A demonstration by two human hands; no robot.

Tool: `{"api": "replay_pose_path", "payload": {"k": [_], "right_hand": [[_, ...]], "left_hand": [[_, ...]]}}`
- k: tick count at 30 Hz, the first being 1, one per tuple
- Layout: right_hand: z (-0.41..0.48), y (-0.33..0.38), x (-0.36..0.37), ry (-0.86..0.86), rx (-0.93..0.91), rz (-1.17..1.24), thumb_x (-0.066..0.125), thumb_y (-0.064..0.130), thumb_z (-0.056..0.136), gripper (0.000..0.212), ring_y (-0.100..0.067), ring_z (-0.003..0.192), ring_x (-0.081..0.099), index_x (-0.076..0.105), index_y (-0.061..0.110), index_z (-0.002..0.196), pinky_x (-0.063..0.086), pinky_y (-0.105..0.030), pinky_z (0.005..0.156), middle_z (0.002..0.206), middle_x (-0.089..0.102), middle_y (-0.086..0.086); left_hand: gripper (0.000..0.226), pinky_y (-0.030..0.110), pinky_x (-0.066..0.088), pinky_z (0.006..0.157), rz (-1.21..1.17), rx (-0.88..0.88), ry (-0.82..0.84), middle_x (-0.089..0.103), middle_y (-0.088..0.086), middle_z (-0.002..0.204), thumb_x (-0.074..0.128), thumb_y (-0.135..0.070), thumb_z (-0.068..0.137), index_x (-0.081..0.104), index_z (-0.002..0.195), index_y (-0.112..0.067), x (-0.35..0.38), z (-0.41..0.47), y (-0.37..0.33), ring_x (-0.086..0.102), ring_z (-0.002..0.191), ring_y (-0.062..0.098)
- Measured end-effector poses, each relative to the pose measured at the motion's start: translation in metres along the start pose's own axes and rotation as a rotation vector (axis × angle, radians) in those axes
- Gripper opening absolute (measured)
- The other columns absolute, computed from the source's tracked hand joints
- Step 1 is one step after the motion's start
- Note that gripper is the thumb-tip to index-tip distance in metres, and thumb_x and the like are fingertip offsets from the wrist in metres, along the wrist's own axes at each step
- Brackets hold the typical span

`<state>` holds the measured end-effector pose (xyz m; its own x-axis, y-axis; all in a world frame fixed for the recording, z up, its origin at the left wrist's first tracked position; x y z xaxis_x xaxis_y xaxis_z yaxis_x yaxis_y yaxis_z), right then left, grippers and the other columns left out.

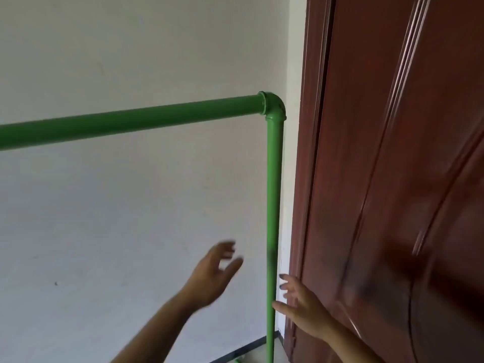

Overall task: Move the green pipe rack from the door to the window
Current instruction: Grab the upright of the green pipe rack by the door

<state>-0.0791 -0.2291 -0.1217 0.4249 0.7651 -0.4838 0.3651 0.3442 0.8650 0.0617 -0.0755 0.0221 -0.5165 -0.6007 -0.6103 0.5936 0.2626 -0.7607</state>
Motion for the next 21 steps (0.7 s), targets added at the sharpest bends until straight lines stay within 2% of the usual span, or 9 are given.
{"api": "replay_pose_path", "payload": {"k": [1, 3, 5, 6, 7, 9, 12, 15, 21], "right_hand": [[0.006, 0.009, 0.003, 0.023, -0.012, 0.02, 0.07, 0.052, 0.072, 0.062, -0.003, 0.113, 0.057, 0.043, 0.045, 0.127, 0.046, -0.027, 0.092, 0.122, 0.059, 0.019], [0.018, 0.021, 0.014, 0.067, 0.013, 0.083, 0.073, 0.056, 0.071, 0.051, 0.001, 0.107, 0.059, 0.051, 0.042, 0.116, 0.046, -0.027, 0.091, 0.112, 0.065, 0.018], [0.025, 0.036, 0.02, 0.044, 0.032, 0.227, 0.072, 0.055, 0.075, 0.034, -0.002, 0.082, 0.06, 0.057, 0.029, 0.091, 0.045, -0.023, 0.077, 0.086, 0.063, 0.015], [0.026, 0.04, 0.022, 0.011, 0.054, 0.293, 0.071, 0.054, 0.078, 0.035, -0.006, 0.073, 0.057, 0.055, 0.023, 0.082, 0.042, -0.024, 0.071, 0.075, 0.059, 0.012], [0.027, 0.043, 0.024, -0.028, 0.068, 0.347, 0.069, 0.054, 0.08, 0.038, -0.01, 0.068, 0.054, 0.054, 0.019, 0.078, 0.041, -0.024, 0.066, 0.07, 0.057, 0.008], [0.027, 0.044, 0.028, -0.078, 0.097, 0.384, 0.064, 0.056, 0.084, 0.045, -0.015, 0.063, 0.051, 0.05, 0.015, 0.072, 0.039, -0.025, 0.06, 0.065, 0.054, 0.0], [0.026, 0.046, 0.04, -0.068, 0.075, 0.374, 0.062, 0.054, 0.086, 0.05, -0.014, 0.054, 0.046, 0.045, 0.013, 0.064, 0.038, -0.016, 0.049, 0.057, 0.049, -0.001], [0.027, 0.058, 0.06, -0.002, 0.03, 0.386, 0.065, 0.047, 0.086, 0.046, -0.015, 0.052, 0.043, 0.043, 0.013, 0.063, 0.035, -0.014, 0.045, 0.057, 0.047, -0.004], [0.022, 0.112, 0.123, 0.171, -0.079, 0.381, 0.064, 0.042, 0.086, 0.044, -0.019, 0.055, 0.038, 0.041, 0.012, 0.065, 0.032, -0.018, 0.047, 0.061, 0.042, -0.008]], "left_hand": [[0.046, 0.006, 0.045, 0.084, -0.088, 0.046, -0.024, 0.066, -0.005, 0.12, 0.058, -0.053, 0.092, 0.052, 0.13, -0.028, -0.01, 0.017, -0.025, 0.057, 0.102, -0.017], [0.058, 0.025, 0.048, 0.099, -0.241, 0.096, 0.008, 0.066, -0.012, 0.123, 0.052, -0.066, 0.092, 0.047, 0.137, -0.03, -0.019, 0.039, -0.079, 0.059, 0.111, -0.009], [0.066, 0.037, 0.048, 0.105, -0.368, 0.154, 0.09, 0.065, -0.009, 0.128, 0.047, -0.071, 0.086, 0.047, 0.137, -0.03, -0.017, 0.054, -0.13, 0.06, 0.121, 0.005], [0.066, 0.038, 0.05, 0.104, -0.404, 0.175, 0.113, 0.066, -0.005, 0.127, 0.047, -0.071, 0.084, 0.051, 0.133, -0.027, -0.013, 0.057, -0.146, 0.062, 0.12, 0.01], [0.062, 0.039, 0.053, 0.101, -0.442, 0.186, 0.111, 0.068, 0.0, 0.123, 0.046, -0.069, 0.085, 0.055, 0.126, -0.023, -0.01, 0.061, -0.158, 0.066, 0.114, 0.014], [0.055, 0.041, 0.061, 0.087, -0.533, 0.198, 0.048, 0.071, 0.01, 0.097, 0.043, -0.061, 0.092, 0.059, 0.102, -0.01, -0.013, 0.067, -0.176, 0.072, 0.088, 0.021], [0.047, 0.033, 0.054, 0.057, -0.534, 0.227, -0.086, 0.051, 0.013, 0.066, 0.037, -0.05, 0.098, 0.051, 0.082, -0.009, -0.024, 0.066, -0.176, 0.053, 0.056, 0.022], [0.045, 0.028, 0.047, 0.049, -0.526, 0.215, -0.181, 0.047, 0.006, 0.059, 0.038, -0.05, 0.097, 0.047, 0.079, -0.01, -0.042, 0.055, -0.166, 0.046, 0.047, 0.016], [0.046, 0.026, 0.044, 0.046, -0.496, 0.148, -0.383, 0.043, 0.009, 0.061, 0.037, -0.051, 0.096, 0.048, 0.082, -0.009, -0.115, 0.021, -0.138, 0.043, 0.046, 0.015]]}}
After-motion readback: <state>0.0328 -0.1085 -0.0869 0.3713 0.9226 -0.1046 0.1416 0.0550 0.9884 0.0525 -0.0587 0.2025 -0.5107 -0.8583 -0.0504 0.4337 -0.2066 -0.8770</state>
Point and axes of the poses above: each hand's wrist, its own z-axis towards the middle knuckle, its own x-axis out of the palm, y = z × x, the point moved 10 cm from there along z, towards the middle knuckle
